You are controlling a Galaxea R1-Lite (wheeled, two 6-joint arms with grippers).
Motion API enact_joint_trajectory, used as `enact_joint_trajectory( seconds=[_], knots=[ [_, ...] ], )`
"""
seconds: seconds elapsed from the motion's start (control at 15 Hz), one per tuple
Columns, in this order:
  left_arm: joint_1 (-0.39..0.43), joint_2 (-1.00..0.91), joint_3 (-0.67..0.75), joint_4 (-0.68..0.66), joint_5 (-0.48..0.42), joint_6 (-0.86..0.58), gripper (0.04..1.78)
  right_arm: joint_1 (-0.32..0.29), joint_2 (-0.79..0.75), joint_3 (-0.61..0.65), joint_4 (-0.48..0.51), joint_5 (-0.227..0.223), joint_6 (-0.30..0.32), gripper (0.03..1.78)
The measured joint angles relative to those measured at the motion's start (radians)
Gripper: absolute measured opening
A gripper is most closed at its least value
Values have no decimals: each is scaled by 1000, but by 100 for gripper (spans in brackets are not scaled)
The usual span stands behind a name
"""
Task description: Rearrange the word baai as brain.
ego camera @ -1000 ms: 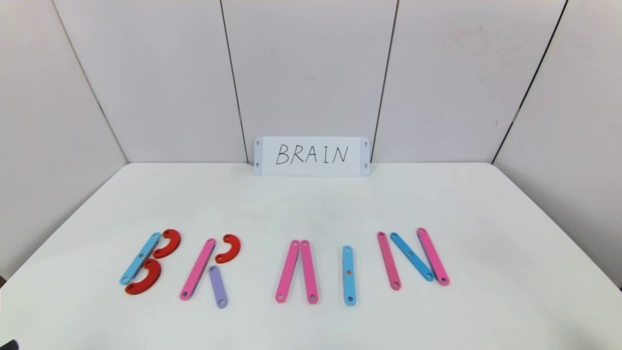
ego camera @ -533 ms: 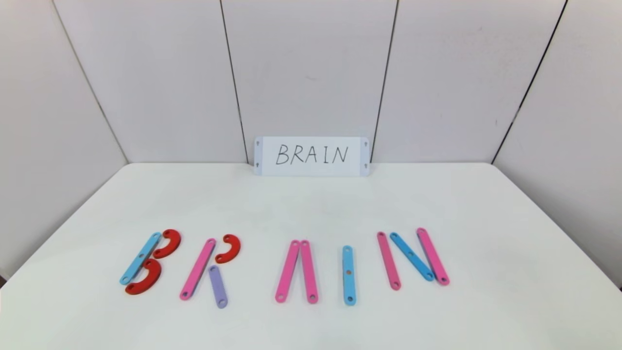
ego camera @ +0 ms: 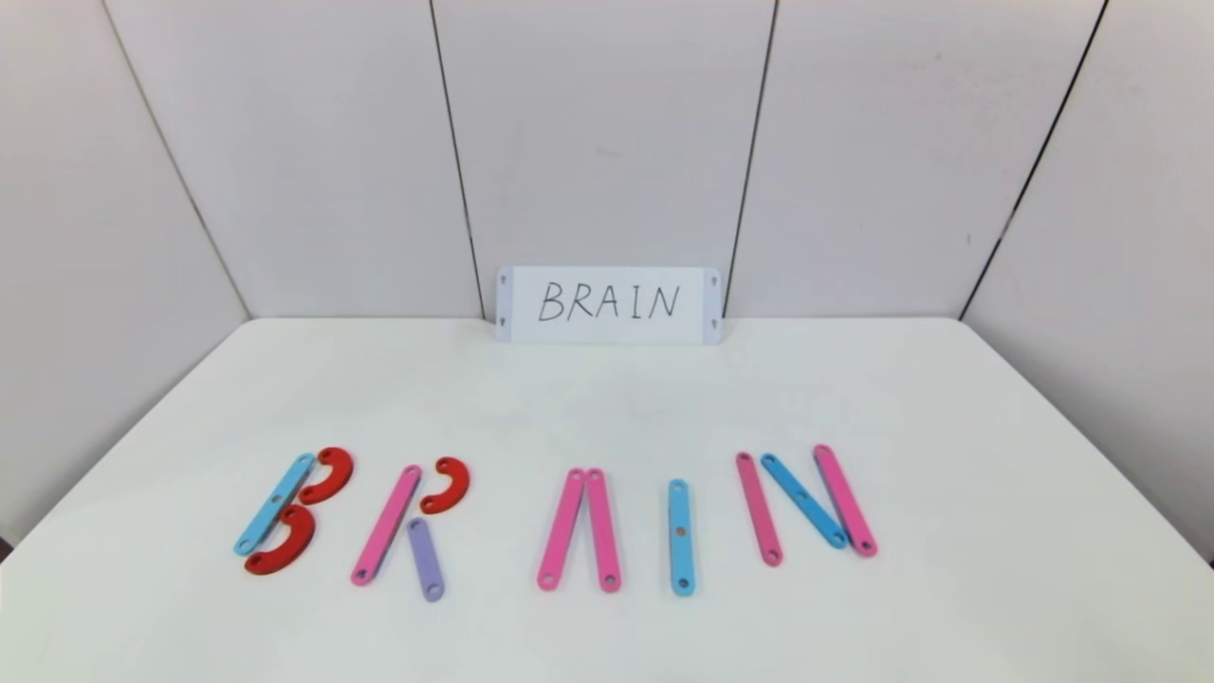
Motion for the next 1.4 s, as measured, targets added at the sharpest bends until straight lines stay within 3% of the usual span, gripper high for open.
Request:
enact_joint_trajectory(
  seconds=[0.2, 0.4, 0.53, 0.73, 1.2, 1.4],
  knots=[
    [0, -36, 184, -104, 11, -1, 174, 0, -14, 121, -84, -6, -28, 174],
    [0, -49, 337, -234, 3, 23, 174, 0, -16, 144, 8, -6, -37, 174],
    [0, -51, 362, -208, -30, 24, 174, 0, -17, 147, 65, -3, -16, 174],
    [0, -52, 369, -146, -37, 9, 174, 0, -17, 147, 66, -1, -12, 174],
    [0, -52, 370, -145, -33, -36, 174, 0, -17, 147, 66, 5, -35, 174],
    [0, -52, 370, -144, -31, -40, 174, 0, -17, 147, 66, -3, -14, 174]
  ],
)
